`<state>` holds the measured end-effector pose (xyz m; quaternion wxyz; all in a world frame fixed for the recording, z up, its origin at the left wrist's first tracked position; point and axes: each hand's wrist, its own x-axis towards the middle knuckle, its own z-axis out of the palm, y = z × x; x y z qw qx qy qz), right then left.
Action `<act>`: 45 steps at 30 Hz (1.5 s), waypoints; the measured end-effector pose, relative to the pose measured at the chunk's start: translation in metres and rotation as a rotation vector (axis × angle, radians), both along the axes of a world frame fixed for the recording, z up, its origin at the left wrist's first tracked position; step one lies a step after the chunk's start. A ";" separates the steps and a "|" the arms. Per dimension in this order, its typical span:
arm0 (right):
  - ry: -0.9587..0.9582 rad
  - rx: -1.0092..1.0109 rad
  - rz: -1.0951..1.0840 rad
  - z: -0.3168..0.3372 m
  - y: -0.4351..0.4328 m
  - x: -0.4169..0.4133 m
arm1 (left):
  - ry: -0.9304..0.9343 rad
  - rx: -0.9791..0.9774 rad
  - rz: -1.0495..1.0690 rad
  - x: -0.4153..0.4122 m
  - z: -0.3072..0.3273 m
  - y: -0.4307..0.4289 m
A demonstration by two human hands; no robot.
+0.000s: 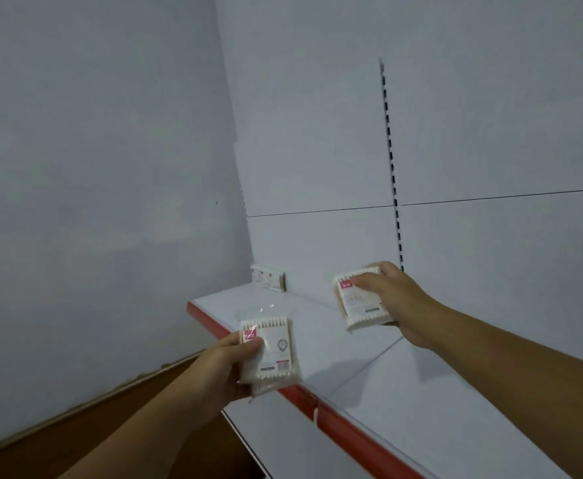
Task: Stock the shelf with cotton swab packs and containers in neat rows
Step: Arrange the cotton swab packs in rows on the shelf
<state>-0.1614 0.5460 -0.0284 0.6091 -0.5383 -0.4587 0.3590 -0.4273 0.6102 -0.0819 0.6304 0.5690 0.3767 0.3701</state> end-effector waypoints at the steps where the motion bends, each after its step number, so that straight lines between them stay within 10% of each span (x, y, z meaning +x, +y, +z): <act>1: 0.033 -0.012 0.008 -0.002 0.025 -0.006 | 0.004 0.001 0.023 -0.011 0.004 0.022; 25: -0.456 -0.120 -0.315 -0.042 0.445 -0.122 | -0.178 0.039 -0.060 -0.170 0.016 0.470; 45: -1.341 -0.163 -0.508 -0.061 0.699 -0.114 | -0.254 -0.102 -0.209 -0.119 -0.017 0.705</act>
